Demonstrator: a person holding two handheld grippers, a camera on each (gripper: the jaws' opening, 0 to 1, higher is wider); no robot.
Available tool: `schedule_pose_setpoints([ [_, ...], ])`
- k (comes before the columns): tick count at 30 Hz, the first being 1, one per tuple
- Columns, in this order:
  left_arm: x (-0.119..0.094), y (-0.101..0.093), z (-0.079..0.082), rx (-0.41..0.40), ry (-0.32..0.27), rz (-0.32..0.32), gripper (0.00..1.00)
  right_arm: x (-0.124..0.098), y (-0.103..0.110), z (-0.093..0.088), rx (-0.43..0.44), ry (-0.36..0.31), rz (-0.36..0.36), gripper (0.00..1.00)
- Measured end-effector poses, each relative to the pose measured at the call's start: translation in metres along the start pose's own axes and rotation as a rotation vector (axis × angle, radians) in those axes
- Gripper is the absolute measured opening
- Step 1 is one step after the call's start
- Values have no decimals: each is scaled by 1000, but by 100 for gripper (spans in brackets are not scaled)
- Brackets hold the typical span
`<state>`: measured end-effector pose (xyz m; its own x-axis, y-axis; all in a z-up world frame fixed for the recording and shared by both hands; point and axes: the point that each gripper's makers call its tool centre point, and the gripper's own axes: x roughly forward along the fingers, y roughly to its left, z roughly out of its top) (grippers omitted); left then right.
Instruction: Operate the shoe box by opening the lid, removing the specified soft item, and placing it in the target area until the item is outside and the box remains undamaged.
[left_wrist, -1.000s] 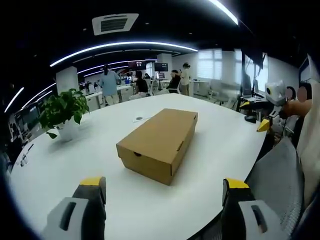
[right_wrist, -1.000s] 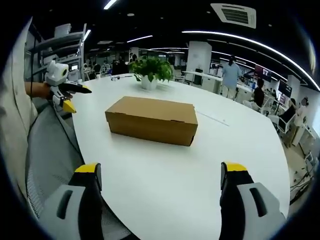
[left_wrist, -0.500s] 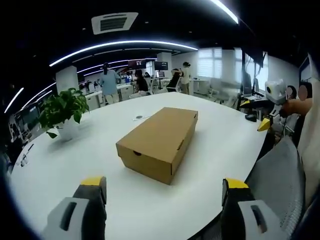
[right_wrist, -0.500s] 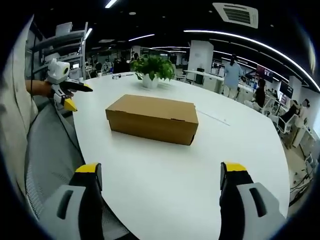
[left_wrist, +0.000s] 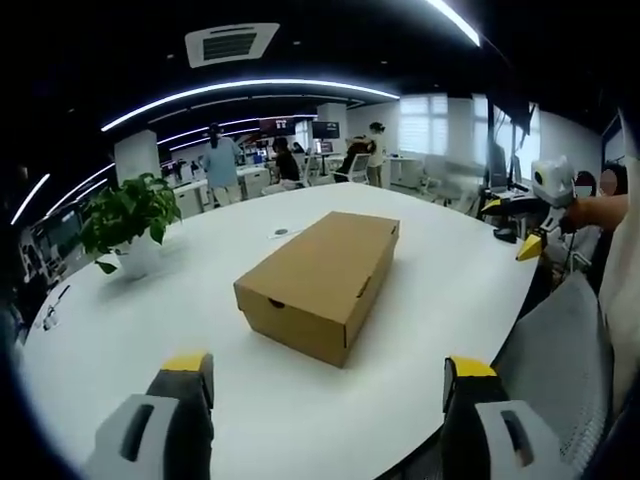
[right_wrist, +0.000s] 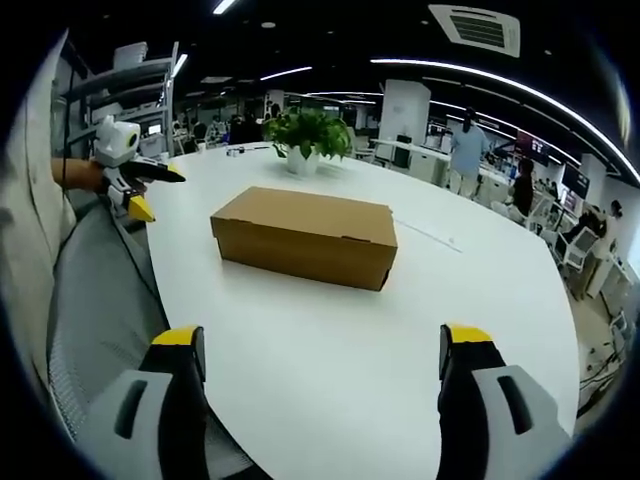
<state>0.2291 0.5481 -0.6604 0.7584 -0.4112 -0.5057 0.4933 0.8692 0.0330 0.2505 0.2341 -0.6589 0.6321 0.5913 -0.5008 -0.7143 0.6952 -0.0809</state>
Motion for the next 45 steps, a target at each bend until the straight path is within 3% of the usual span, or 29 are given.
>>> schedule_pose_setpoints([
  [27, 4, 4, -1, -11, 15, 32, 94, 10, -5, 7, -16, -8, 52, 91],
  [45, 22, -2, -1, -43, 52, 67, 88, 30, -26, 16, -65, -1, 106, 83],
])
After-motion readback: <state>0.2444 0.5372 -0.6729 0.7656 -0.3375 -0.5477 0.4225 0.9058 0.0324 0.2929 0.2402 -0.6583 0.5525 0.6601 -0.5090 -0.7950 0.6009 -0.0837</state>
